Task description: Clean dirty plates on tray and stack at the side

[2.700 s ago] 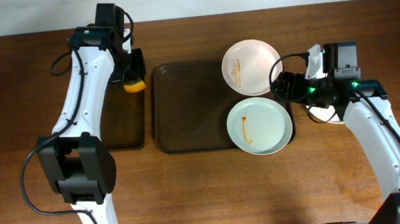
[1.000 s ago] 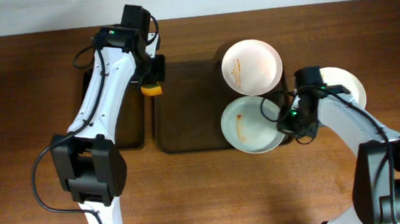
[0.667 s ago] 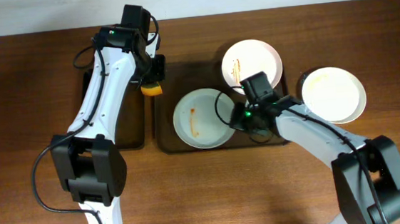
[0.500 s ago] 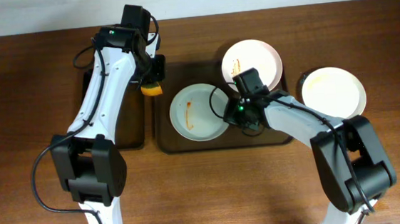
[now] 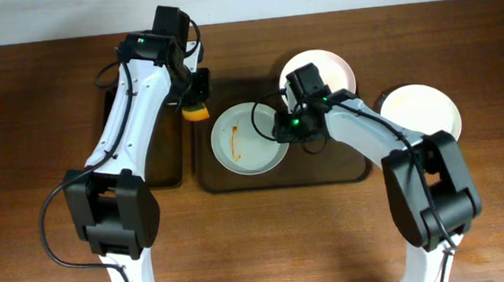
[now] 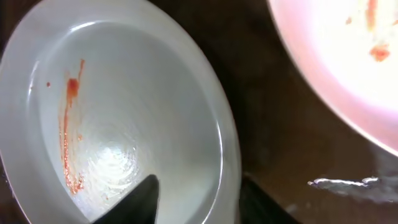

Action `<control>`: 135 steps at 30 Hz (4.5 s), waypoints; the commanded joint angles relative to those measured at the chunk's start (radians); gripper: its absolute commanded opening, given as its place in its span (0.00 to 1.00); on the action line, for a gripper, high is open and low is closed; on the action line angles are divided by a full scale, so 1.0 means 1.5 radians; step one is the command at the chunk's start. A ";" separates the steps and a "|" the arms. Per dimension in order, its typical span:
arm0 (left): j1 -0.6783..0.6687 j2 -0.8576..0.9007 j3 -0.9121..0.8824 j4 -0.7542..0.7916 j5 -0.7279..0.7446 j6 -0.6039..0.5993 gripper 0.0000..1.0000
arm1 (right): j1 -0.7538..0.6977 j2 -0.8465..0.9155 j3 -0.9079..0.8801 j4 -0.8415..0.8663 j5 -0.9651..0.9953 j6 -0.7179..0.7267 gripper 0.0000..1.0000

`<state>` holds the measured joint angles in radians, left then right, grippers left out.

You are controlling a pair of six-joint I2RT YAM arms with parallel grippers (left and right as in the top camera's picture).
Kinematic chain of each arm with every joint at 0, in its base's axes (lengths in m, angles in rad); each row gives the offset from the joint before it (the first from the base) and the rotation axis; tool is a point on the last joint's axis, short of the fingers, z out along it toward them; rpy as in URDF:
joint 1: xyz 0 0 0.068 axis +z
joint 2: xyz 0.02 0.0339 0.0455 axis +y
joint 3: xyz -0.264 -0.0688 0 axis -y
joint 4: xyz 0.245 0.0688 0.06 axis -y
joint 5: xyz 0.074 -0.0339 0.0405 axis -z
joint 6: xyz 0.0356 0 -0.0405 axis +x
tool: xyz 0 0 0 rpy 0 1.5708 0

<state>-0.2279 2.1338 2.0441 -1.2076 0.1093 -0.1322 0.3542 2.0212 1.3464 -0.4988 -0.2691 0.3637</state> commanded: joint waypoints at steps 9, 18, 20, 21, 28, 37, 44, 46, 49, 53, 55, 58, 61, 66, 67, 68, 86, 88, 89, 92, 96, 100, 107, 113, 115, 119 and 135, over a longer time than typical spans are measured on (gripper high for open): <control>0.001 -0.013 0.008 0.007 0.012 -0.009 0.00 | 0.000 0.064 0.014 -0.009 -0.032 0.195 0.27; -0.022 0.109 0.008 0.024 0.076 0.023 0.00 | -0.001 0.071 0.014 0.026 -0.050 0.220 0.04; -0.034 0.176 0.008 0.073 0.062 0.024 0.00 | -0.001 0.071 0.014 0.028 -0.053 0.219 0.04; -0.035 0.197 0.008 0.092 0.062 0.024 0.00 | -0.002 0.071 0.014 0.028 -0.053 0.219 0.04; -0.036 0.283 0.008 -0.058 0.112 0.162 0.00 | -0.001 0.071 0.014 0.028 -0.053 0.219 0.04; -0.035 0.283 0.008 -0.184 0.261 0.407 0.00 | -0.001 0.071 0.014 0.028 -0.058 0.217 0.04; -0.035 0.283 0.008 -0.045 0.253 0.298 0.00 | -0.001 0.071 0.014 0.028 -0.058 0.217 0.04; -0.035 0.283 0.008 0.024 0.104 0.123 0.00 | -0.001 0.071 0.014 0.027 -0.058 0.217 0.04; -0.036 0.283 0.008 0.072 -0.095 -0.017 0.00 | -0.001 0.071 0.014 0.028 -0.057 0.217 0.04; -0.036 0.283 0.008 0.104 -0.285 -0.184 0.00 | -0.001 0.071 0.014 0.028 -0.057 0.217 0.04; -0.039 0.283 0.008 0.060 -0.278 -0.183 0.00 | -0.001 0.071 0.014 0.028 -0.057 0.216 0.04; -0.048 0.283 0.008 -0.009 -0.033 0.043 0.00 | -0.001 0.071 0.014 0.028 -0.058 0.216 0.04; -0.048 0.283 0.008 -0.055 0.153 0.176 0.00 | -0.001 0.071 0.014 0.028 -0.058 0.216 0.04; -0.048 0.283 0.008 -0.080 0.291 0.229 0.00 | -0.001 0.071 0.014 0.028 -0.058 0.216 0.04; -0.048 0.283 0.008 -0.085 0.292 0.216 0.00 | -0.001 0.071 0.014 0.028 -0.058 0.216 0.04; -0.048 0.283 0.008 -0.097 0.291 0.186 0.00 | -0.001 0.071 0.014 0.028 -0.058 0.216 0.04; -0.068 0.283 0.008 0.050 -0.211 -0.457 0.00 | -0.001 0.071 0.014 0.031 -0.057 0.217 0.04; -0.068 0.283 0.008 0.140 -0.211 -0.455 0.00 | -0.001 0.071 0.014 0.031 -0.057 0.216 0.04; -0.068 0.283 0.008 0.167 -0.216 -0.455 0.00 | -0.001 0.071 0.014 0.031 -0.057 0.216 0.04; -0.069 0.283 0.008 0.182 -0.239 -0.417 0.00 | -0.001 0.071 0.014 0.031 -0.057 0.216 0.04; -0.096 0.283 0.008 0.178 -0.077 -0.082 0.00 | -0.001 0.071 0.014 0.031 -0.057 0.216 0.04; -0.099 0.283 0.008 0.103 -0.020 0.028 0.00 | -0.001 0.071 0.014 0.031 -0.058 0.216 0.04; -0.089 0.283 0.008 -0.051 0.147 0.128 0.00 | -0.001 0.071 0.014 0.031 -0.058 0.216 0.04; -0.076 0.283 0.091 -0.045 -0.087 -0.196 0.00 | -0.001 0.071 0.014 0.031 -0.058 0.216 0.04; -0.076 0.283 0.203 -0.120 -0.086 -0.196 0.00 | -0.001 0.071 0.014 0.028 -0.061 0.197 0.05; -0.044 0.283 0.431 -0.299 -0.091 -0.206 0.00 | -0.001 0.071 0.014 0.036 -0.063 0.184 0.05; 0.143 0.076 0.478 -0.320 -0.188 -0.135 0.00 | 0.023 0.076 0.014 0.085 -0.007 0.150 0.04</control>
<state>-0.0612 2.2505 2.7548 -1.6871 -0.1471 -0.3553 0.3641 2.1113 1.3773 -0.3683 -0.3000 0.6186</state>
